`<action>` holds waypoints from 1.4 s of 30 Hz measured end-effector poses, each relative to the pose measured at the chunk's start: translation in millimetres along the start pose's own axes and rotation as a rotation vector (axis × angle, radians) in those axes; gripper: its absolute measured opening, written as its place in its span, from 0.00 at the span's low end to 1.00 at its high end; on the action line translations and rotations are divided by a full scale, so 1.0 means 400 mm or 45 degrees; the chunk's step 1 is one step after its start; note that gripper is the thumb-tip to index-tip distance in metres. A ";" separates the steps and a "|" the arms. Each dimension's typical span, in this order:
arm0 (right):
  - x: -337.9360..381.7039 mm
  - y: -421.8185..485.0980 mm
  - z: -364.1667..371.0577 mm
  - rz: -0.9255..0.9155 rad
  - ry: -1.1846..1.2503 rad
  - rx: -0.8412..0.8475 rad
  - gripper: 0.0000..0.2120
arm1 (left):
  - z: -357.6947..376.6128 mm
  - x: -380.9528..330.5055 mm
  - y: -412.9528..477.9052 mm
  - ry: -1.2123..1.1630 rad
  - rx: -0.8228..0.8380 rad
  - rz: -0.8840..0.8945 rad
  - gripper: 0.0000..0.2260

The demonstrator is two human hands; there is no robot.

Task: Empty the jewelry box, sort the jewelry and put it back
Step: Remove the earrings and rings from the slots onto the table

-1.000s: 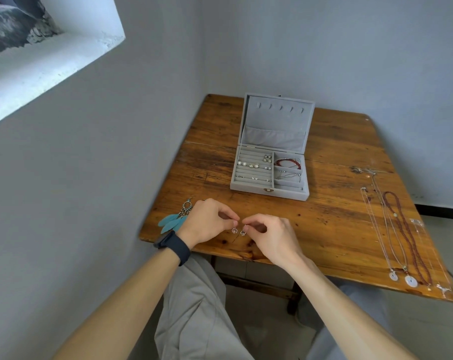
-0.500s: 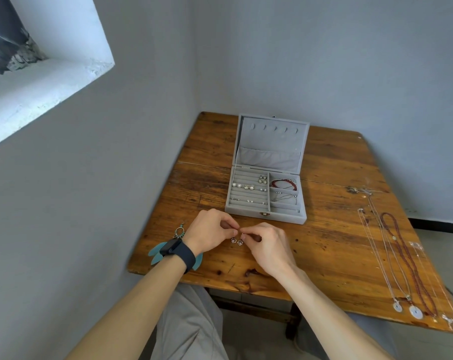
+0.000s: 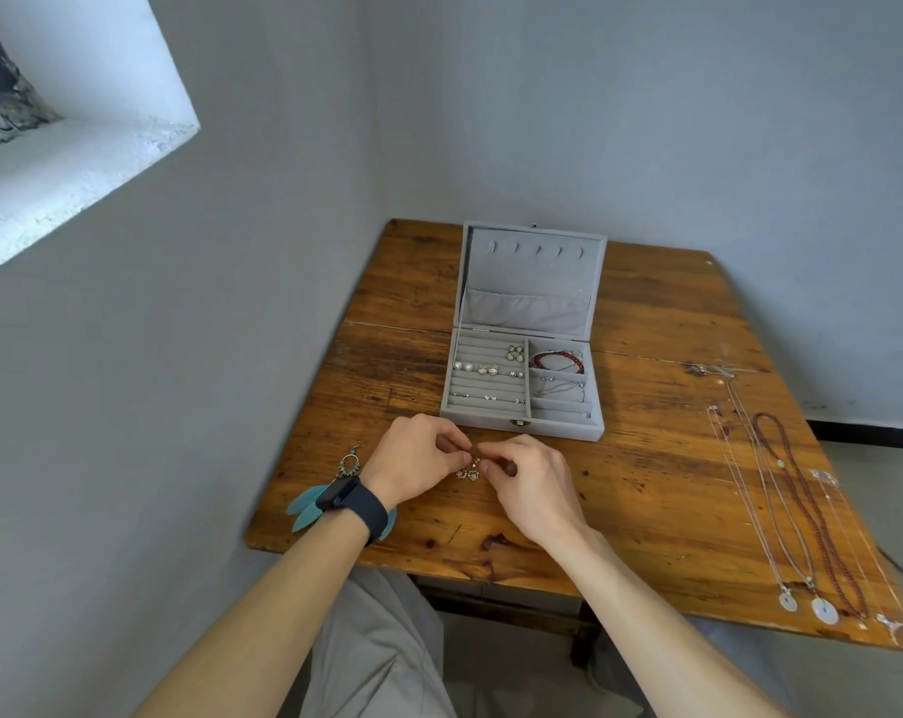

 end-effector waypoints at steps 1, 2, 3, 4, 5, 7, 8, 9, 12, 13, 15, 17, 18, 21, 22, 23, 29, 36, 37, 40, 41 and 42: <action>-0.002 -0.002 -0.002 0.008 0.000 -0.001 0.12 | 0.000 0.000 -0.001 0.007 -0.005 -0.001 0.05; -0.004 -0.005 -0.004 0.012 -0.001 -0.004 0.12 | 0.000 0.000 -0.002 0.012 -0.011 -0.003 0.05; -0.007 -0.008 -0.004 0.016 -0.002 -0.006 0.12 | -0.001 0.001 -0.003 0.018 -0.018 -0.004 0.05; -0.009 -0.013 -0.005 0.021 -0.002 -0.006 0.13 | -0.002 0.001 -0.005 0.028 -0.027 -0.003 0.04; -0.011 -0.018 -0.006 0.028 -0.003 -0.006 0.13 | -0.003 0.000 -0.008 0.042 -0.036 0.000 0.04; -0.013 -0.030 -0.008 0.028 -0.017 -0.011 0.13 | -0.009 -0.004 -0.015 0.067 -0.054 0.011 0.06; -0.013 -0.037 -0.010 0.018 -0.034 -0.019 0.13 | -0.014 -0.007 -0.020 0.079 -0.064 0.019 0.07; -0.012 -0.043 -0.014 0.006 -0.051 -0.028 0.13 | -0.019 -0.012 -0.025 0.095 -0.079 0.029 0.08; -0.010 -0.057 -0.028 -0.033 -0.070 -0.027 0.12 | -0.042 -0.029 -0.043 0.213 -0.151 0.087 0.11; -0.011 -0.059 -0.033 -0.049 -0.070 -0.022 0.12 | -0.050 -0.036 -0.047 0.269 -0.176 0.112 0.12; -0.010 -0.059 -0.044 -0.078 -0.073 -0.008 0.13 | -0.063 -0.048 -0.051 0.368 -0.228 0.163 0.14; -0.008 -0.051 -0.058 -0.106 -0.080 -0.002 0.13 | -0.072 -0.060 -0.046 0.434 -0.274 0.205 0.15; -0.007 -0.043 -0.066 -0.125 -0.084 -0.006 0.14 | -0.075 -0.066 -0.042 0.448 -0.295 0.220 0.15; 0.001 -0.005 -0.096 -0.181 -0.109 -0.030 0.13 | -0.081 -0.086 -0.016 0.458 -0.331 0.250 0.16; 0.003 0.013 -0.107 -0.198 -0.118 -0.039 0.13 | -0.082 -0.093 -0.003 0.463 -0.335 0.255 0.16; 0.003 0.033 -0.117 -0.217 -0.128 -0.049 0.13 | -0.084 -0.100 0.012 0.466 -0.339 0.258 0.16; -0.024 0.191 -0.153 -0.224 -0.208 -0.087 0.13 | -0.093 -0.155 0.133 0.485 -0.348 0.264 0.15; -0.120 0.352 -0.125 -0.094 -0.358 0.025 0.14 | -0.068 -0.192 0.291 0.509 -0.286 0.250 0.14; -0.129 0.369 -0.119 -0.086 -0.374 0.049 0.14 | -0.059 -0.195 0.309 0.530 -0.279 0.253 0.14; -0.141 0.399 -0.097 -0.112 -0.395 0.134 0.14 | -0.027 -0.196 0.353 0.638 -0.241 0.249 0.13; -0.142 0.403 -0.090 -0.128 -0.398 0.149 0.13 | -0.017 -0.195 0.363 0.678 -0.225 0.245 0.14; -0.142 0.407 -0.085 -0.143 -0.398 0.152 0.13 | -0.009 -0.193 0.370 0.709 -0.214 0.243 0.14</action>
Point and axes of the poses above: each hand's wrist, its own y-axis towards the middle knuckle, its own z-axis out of the palm, x = y × z, the point moved 7 cm from there along y, towards the middle knuckle, and after that the axes turned 10 degrees about -y, right-handed, at the moved point
